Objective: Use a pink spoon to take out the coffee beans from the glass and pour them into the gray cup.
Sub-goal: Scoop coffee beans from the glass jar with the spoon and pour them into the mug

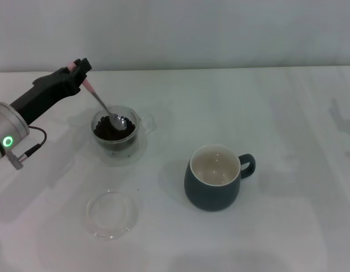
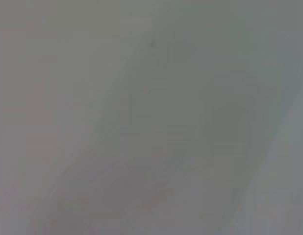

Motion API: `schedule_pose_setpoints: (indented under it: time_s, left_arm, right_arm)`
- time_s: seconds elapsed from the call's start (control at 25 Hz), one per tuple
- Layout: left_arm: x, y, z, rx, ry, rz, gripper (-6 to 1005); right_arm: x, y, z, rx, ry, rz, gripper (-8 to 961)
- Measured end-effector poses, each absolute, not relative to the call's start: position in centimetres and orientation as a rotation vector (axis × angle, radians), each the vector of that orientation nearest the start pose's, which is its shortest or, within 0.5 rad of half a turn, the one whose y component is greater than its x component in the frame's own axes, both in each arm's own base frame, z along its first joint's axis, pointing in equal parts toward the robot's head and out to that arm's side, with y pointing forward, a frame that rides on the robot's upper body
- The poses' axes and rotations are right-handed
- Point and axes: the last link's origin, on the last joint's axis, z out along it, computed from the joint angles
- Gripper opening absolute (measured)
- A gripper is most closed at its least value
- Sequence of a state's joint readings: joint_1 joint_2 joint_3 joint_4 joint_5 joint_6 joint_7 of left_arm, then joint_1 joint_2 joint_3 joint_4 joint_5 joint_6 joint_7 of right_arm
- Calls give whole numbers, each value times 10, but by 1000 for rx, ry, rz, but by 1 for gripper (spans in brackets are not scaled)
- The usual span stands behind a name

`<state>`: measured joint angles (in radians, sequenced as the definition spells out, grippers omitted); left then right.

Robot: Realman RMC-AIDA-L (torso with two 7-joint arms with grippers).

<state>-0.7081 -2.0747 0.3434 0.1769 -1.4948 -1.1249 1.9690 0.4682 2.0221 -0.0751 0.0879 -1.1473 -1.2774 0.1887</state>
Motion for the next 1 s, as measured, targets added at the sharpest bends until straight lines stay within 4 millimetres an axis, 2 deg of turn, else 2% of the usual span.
schedule_pose_setpoints:
  time_s: [0.32,0.48,1.0]
  left_arm:
    - [-265,399,-23,-1992,-1001,-1008,138]
    - [-269,398,-29,-1933,-1073,-1027,138]
    - [-269,400,-37,-1883,-1150,-1028,138]
  right_arm:
    - [363,327,41,-1366,557,682,874]
    - [364,327,42,-1366,556,681,874]
    - [364,327,43,-1364,557,686,874]
